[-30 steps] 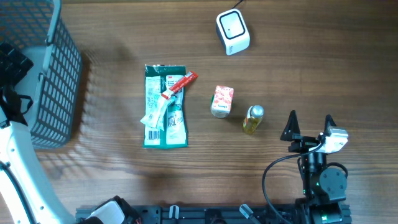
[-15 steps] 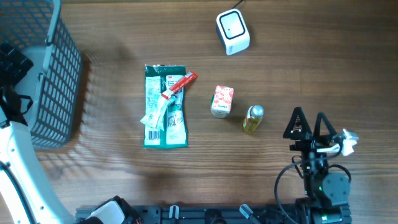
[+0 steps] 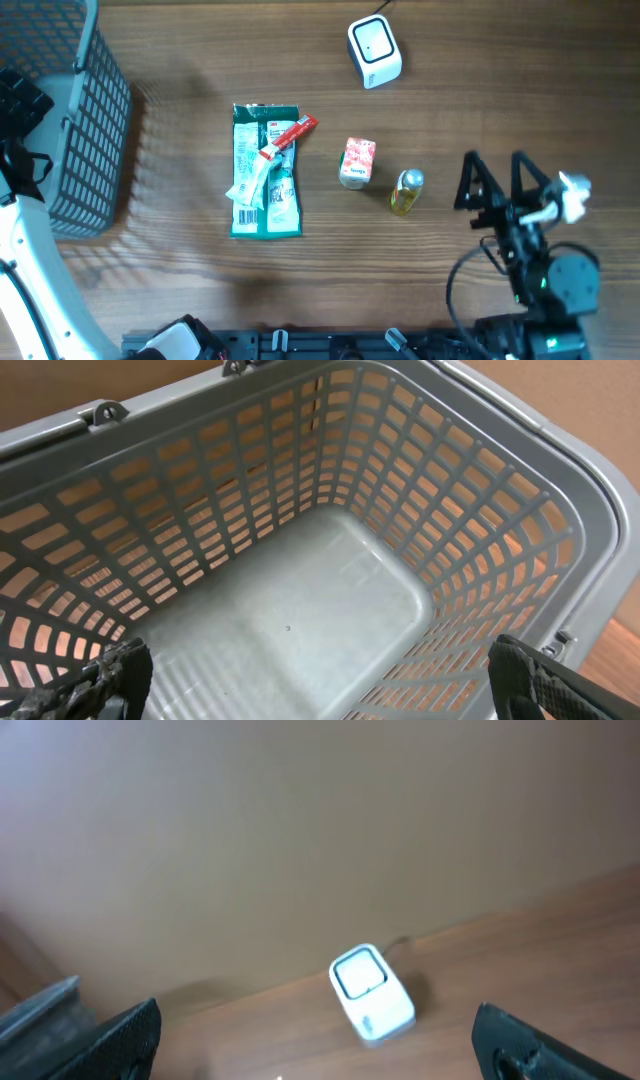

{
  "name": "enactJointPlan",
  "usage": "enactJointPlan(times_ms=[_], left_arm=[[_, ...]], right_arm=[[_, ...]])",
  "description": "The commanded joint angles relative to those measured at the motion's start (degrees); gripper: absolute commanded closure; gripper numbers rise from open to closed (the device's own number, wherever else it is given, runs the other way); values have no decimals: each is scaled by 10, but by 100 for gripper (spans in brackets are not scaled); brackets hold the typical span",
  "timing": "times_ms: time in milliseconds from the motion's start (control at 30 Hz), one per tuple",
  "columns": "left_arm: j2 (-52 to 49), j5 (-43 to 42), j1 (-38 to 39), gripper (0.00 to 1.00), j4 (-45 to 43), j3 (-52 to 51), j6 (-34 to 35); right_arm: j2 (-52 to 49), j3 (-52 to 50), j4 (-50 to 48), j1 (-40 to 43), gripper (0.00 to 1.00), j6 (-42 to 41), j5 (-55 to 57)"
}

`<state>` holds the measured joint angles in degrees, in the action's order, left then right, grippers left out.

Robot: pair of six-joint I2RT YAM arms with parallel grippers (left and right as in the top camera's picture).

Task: Scan the item barcode
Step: 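Move the right gripper over the yellow glass bottle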

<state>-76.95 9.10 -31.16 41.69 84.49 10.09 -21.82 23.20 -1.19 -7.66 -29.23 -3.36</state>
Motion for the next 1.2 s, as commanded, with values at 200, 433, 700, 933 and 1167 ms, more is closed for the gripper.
enactJointPlan(times_ms=[200,433,700,933,1167], left_arm=[[1,-3,-2,0,0,3,-11],[1,-3,-2,0,0,3,-11],[1,-3,-2,0,0,3,-11],[1,-3,-2,0,0,3,-11],[1,-3,-2,0,0,3,-11]], right_arm=[[-335,374,324,1,0,53,-71],[-516,587,589,1,0,66,-56],[-585,628,588,1,8,66,-57],[-585,628,626,1,30,70,-47],[-588,627,688,-13,25,69,-25]])
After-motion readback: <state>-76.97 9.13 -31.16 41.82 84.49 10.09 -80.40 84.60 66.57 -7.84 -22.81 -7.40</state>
